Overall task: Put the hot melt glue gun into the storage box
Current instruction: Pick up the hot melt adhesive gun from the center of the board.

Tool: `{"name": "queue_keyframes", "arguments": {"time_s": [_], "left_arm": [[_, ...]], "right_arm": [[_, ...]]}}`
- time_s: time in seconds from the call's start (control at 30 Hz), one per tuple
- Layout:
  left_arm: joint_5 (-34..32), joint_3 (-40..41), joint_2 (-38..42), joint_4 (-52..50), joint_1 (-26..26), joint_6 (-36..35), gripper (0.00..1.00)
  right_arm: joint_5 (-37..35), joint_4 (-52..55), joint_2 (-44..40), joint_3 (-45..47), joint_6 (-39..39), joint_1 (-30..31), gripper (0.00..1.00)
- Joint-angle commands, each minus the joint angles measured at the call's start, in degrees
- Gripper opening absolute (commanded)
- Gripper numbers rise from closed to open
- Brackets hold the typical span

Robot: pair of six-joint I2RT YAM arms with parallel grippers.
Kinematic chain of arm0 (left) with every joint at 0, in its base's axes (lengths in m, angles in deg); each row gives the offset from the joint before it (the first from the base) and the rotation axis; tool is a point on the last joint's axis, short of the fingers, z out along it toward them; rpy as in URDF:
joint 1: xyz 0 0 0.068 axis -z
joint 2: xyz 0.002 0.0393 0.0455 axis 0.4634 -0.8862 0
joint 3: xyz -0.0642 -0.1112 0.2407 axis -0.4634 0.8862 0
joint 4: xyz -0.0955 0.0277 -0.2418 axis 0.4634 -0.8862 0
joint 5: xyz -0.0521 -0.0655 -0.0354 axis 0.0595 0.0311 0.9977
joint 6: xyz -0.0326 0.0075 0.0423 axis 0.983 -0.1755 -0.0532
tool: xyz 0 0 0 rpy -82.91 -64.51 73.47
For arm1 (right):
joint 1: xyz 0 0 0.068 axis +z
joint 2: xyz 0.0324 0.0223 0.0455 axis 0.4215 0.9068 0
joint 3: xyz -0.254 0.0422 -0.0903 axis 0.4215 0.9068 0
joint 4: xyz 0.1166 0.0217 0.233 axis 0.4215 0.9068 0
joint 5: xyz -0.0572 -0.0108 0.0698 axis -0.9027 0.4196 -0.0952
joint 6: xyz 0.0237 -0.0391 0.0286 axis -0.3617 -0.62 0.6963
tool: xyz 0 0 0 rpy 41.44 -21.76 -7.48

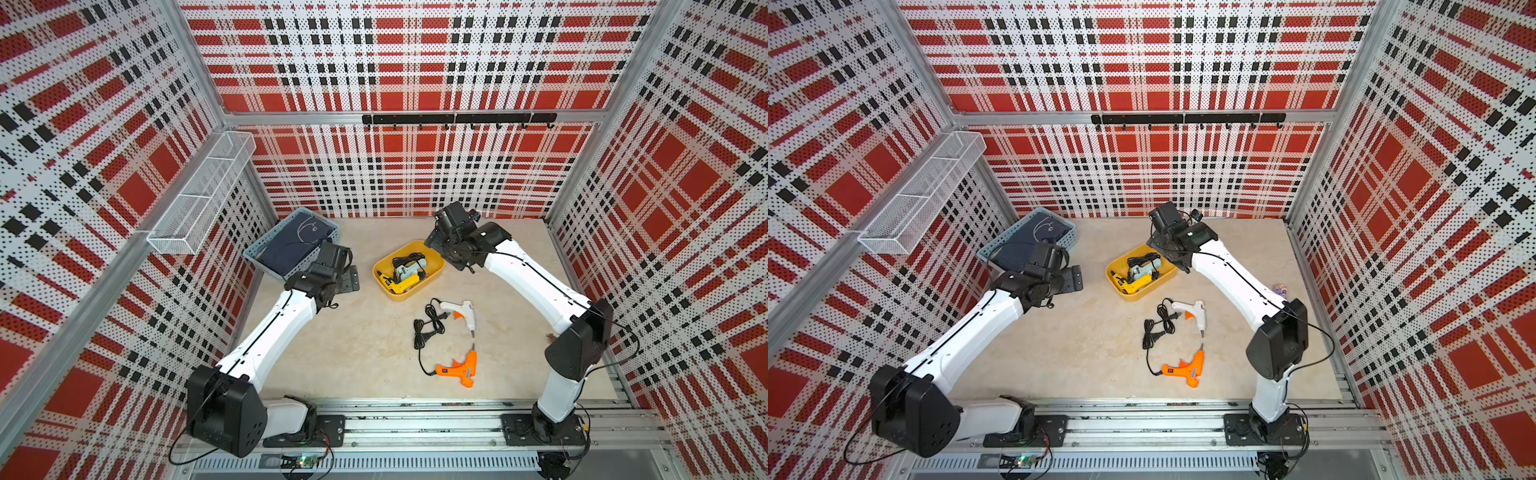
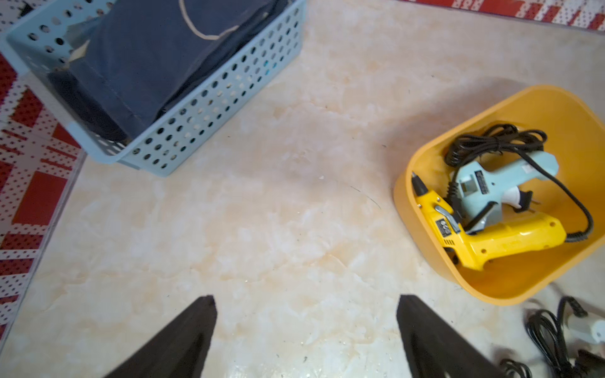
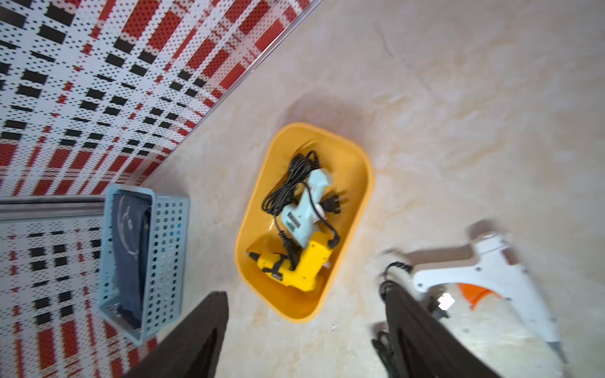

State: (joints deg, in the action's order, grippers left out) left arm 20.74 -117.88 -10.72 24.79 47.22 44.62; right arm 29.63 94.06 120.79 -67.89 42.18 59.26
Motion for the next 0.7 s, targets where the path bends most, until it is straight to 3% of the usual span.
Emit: {"name": "queue_keyframes", "arguments": {"time_s": [0.0,0.27,0.5,0.67], "left_arm": [[-1.00,-2.57,-2.06,0.00,2.97,1.76,0.93],[-0.32,-3.99,-7.12,0.79,12.15,5.61,0.93],[-0.54,-5.40,-8.62,0.97,14.84,6.46,0.93],[-1.15,-4.99,-7.97,0.97,14.92,7.15,0.93]], "right_arm": [[-0.72,0.54,-3.19,9.09,-7.82,-2.96,0.83],[7.02,-0.96,-6.55,29.14,-10.82,-5.62,0.85],[10.53,-2.54,-4.29,33.13,-19.65,-5.63,0.83],[9.29,-1.03,-4.56,35.53,-27.56,-5.65,0.80]]}}
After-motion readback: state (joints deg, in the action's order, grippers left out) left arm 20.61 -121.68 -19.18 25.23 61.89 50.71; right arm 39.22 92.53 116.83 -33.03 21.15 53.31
